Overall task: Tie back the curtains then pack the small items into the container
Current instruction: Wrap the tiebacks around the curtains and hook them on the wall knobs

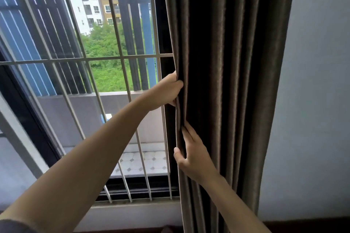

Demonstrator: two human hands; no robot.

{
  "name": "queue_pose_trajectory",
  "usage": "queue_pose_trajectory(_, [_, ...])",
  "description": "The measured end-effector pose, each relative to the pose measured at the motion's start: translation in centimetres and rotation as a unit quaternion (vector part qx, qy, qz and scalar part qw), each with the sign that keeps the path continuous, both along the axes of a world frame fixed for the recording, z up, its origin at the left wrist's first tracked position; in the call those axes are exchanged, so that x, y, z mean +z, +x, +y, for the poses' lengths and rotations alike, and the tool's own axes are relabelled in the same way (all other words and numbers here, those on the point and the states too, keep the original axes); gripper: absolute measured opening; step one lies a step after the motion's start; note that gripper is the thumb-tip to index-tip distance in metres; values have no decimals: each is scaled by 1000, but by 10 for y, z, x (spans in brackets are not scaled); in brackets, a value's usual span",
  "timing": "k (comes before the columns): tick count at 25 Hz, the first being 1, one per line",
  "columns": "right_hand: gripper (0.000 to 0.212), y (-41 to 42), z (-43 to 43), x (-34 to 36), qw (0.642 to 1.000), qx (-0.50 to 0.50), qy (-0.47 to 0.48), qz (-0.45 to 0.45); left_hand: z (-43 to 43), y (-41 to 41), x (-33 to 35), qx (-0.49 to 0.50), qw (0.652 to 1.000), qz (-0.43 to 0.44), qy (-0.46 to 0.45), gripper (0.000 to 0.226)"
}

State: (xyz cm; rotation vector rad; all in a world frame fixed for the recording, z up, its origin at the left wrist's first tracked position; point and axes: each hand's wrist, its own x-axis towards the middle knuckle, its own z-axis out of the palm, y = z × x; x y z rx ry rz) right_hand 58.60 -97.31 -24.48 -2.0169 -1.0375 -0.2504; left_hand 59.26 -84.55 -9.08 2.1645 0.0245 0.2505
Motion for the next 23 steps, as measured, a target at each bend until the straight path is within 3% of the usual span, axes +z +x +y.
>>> queue_pose_trajectory(5, [68,0,-4,-10,1000,7,-11,-28,-7,1,-3,-49,998,-26,-13,35])
queue_pose_trajectory(9, [69,3,-4,-18,998,2,-27,-50,-8,1,-2,-60,997,-21,-31,20])
queue_pose_trajectory(13, [64,1,-5,-19,994,14,-80,-67,-13,-2,0,-9,996,-34,87,23])
queue_pose_trajectory(15, [49,2,-12,-16,992,-37,-36,-119,-13,-3,-3,44,986,-68,143,31])
queue_pose_trajectory(18, [39,11,-21,12,972,-141,66,-175,-10,-6,-9,70,988,-84,107,30])
queue_pose_trajectory(23, [57,33,-9,87,985,-101,-16,-140,-17,-19,-9,69,993,-91,43,34])
